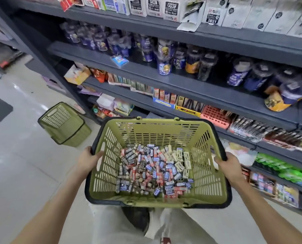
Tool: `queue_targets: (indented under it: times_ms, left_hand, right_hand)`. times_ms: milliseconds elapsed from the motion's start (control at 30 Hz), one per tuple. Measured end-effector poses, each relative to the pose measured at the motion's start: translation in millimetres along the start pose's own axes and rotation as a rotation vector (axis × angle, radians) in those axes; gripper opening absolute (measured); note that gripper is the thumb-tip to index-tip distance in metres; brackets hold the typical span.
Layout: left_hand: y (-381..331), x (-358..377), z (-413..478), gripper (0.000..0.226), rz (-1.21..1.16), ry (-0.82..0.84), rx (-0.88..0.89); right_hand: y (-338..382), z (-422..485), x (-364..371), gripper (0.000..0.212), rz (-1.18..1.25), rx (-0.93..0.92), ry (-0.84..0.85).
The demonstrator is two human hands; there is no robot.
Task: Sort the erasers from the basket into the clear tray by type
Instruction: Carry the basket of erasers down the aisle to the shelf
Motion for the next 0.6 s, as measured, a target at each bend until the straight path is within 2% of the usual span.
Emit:
queue_targets:
  times_ms: [200, 300, 400, 600]
  left_hand:
    - [-26, 35, 75, 0.032, 0.165, 0.181, 0.072]
    - [-37, 53, 114, 0.041, 0.286, 0.343, 0.098]
    - [-43, 71, 150, 0.044, 0.414, 0.474, 0.137]
    - [-37, 115, 205, 0.042, 0.495, 0.542, 0.195]
  right_hand:
    - [-23, -5, 33, 0.019, 0.079, 0.252, -0.137]
    - [-35, -15, 54, 0.007, 0.089, 0.379, -0.186]
    - [-48, -27, 73, 0.009, 0.090, 0.495, -0.239]
    - [-73, -15, 111, 0.009, 0.103, 0.569, -0.260]
Point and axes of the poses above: each hand's wrist, its own z-axis towards the middle knuckle, its own x-axis out of the palm, y = z × x, the point moved 9 cm from there along z, towards the middle knuckle, and after that the axes turned 7 degrees about -z, right-handed, at the moved point
